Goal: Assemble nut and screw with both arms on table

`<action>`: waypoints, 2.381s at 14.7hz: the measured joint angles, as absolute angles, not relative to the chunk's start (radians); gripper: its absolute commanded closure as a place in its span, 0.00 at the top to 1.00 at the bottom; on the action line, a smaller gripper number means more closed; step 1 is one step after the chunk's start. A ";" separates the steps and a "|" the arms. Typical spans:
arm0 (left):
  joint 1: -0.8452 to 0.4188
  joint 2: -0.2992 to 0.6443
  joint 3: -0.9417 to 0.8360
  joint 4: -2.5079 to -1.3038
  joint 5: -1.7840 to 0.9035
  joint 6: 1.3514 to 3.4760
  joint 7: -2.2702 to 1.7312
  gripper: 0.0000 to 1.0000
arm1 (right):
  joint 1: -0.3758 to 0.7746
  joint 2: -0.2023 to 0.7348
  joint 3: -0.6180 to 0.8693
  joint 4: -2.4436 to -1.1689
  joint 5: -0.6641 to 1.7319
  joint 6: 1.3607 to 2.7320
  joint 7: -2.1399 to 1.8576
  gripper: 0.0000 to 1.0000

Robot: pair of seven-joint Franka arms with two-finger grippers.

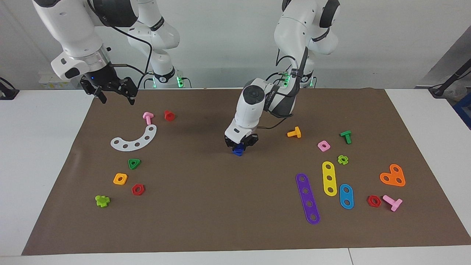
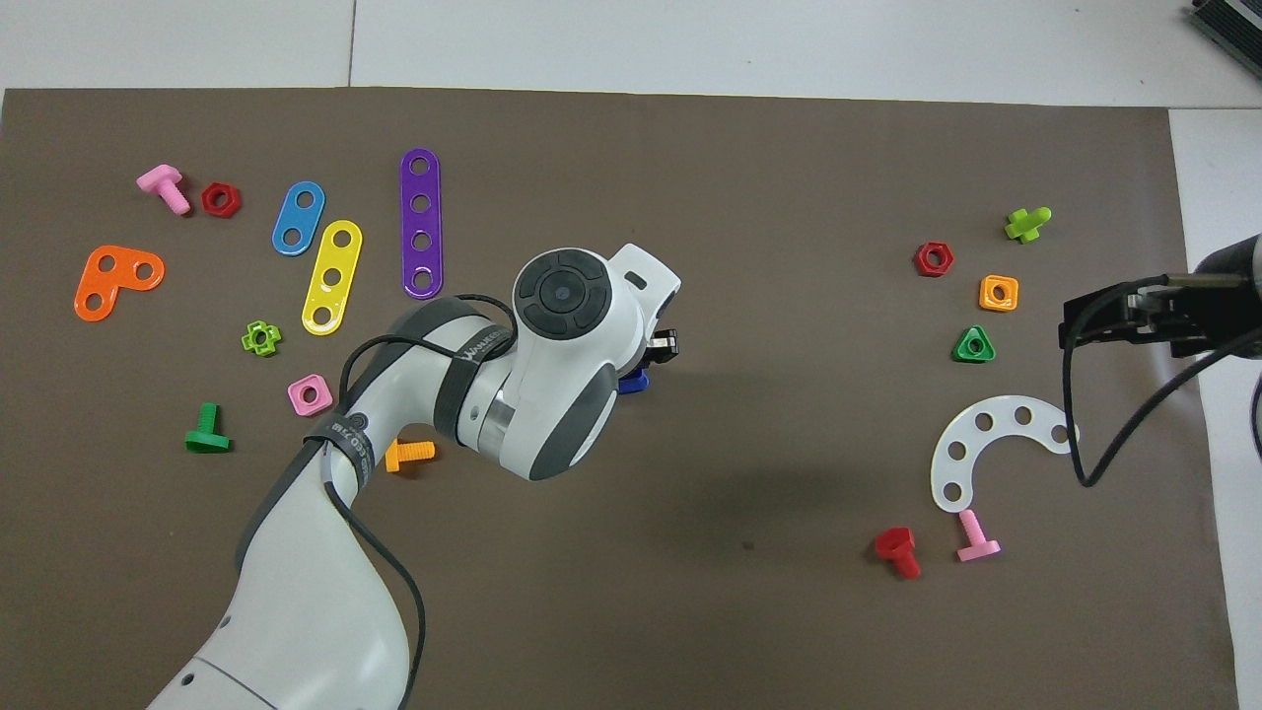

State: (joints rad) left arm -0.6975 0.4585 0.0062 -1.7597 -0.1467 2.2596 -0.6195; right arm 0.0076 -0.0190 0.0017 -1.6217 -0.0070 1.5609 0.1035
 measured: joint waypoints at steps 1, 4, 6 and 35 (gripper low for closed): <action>-0.699 0.457 0.007 -1.761 -0.147 2.265 -0.620 0.00 | 0.008 -0.019 0.002 -1.622 -0.007 1.561 0.103 1.00; -0.699 0.456 0.007 -1.762 -0.147 2.266 -0.623 0.00 | 0.008 -0.019 0.002 -1.622 -0.007 1.561 0.103 1.00; -0.699 0.456 0.007 -1.763 -0.147 2.267 -0.624 0.00 | 0.007 -0.019 0.002 -1.622 -0.007 1.561 0.103 1.00; 0.041 -0.032 0.013 -1.652 0.030 1.624 -0.040 1.00 | 0.007 -0.019 0.002 -1.622 -0.007 1.561 0.103 1.00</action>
State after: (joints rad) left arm 0.0415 -0.0318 0.0129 -1.6520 0.0301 1.6235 -0.0396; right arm 0.0074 -0.0191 0.0020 -1.6218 -0.0069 1.5609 0.1035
